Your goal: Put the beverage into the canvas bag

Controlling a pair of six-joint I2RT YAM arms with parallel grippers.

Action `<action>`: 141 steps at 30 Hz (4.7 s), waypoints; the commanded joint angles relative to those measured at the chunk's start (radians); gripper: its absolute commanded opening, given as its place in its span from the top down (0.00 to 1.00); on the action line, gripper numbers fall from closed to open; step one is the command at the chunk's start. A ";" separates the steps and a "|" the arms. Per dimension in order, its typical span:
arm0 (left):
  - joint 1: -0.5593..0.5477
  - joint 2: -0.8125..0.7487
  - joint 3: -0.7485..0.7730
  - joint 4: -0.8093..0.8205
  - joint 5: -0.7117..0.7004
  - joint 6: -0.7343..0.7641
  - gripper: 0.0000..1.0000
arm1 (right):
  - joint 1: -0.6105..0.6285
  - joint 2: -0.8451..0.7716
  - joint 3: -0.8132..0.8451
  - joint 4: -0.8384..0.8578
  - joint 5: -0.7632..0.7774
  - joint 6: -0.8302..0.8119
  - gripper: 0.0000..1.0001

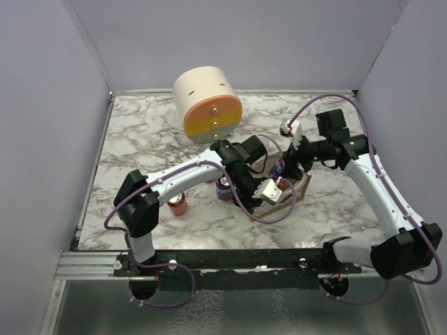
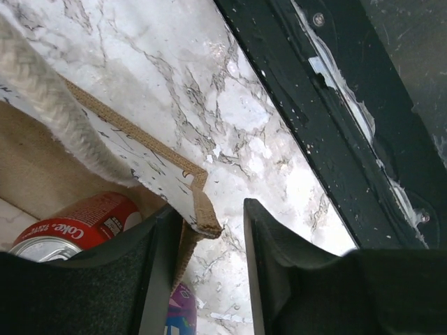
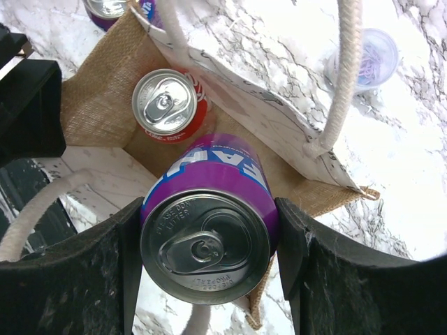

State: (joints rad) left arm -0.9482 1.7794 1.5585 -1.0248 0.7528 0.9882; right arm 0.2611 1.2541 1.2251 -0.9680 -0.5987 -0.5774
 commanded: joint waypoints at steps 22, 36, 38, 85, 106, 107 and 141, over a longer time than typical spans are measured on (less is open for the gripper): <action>0.002 -0.013 -0.039 0.027 0.054 0.023 0.59 | 0.129 0.047 -0.066 0.192 0.220 0.028 0.69; 0.002 -0.025 -0.052 0.031 0.045 0.020 0.56 | 0.164 0.059 -0.164 0.302 0.279 0.033 0.69; 0.002 -0.026 -0.052 0.031 0.043 0.020 0.56 | 0.164 0.061 -0.178 0.320 0.281 0.040 0.69; 0.002 -0.004 -0.041 0.017 0.039 0.049 0.54 | 0.170 0.164 -0.300 0.550 0.332 0.180 0.57; 0.002 -0.006 -0.051 0.018 0.040 0.056 0.53 | 0.170 0.104 -0.308 0.615 0.326 0.207 0.61; 0.002 -0.006 -0.052 0.016 0.043 0.059 0.53 | 0.170 0.102 -0.303 0.617 0.328 0.212 0.62; -0.006 0.004 -0.038 0.021 0.058 0.043 0.51 | 0.170 0.135 -0.317 0.665 0.338 0.256 0.41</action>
State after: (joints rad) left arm -0.9447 1.7786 1.4986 -0.9939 0.7807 1.0451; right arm 0.4313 1.4101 0.9085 -0.4194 -0.2741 -0.3004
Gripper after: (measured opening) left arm 0.487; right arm 0.649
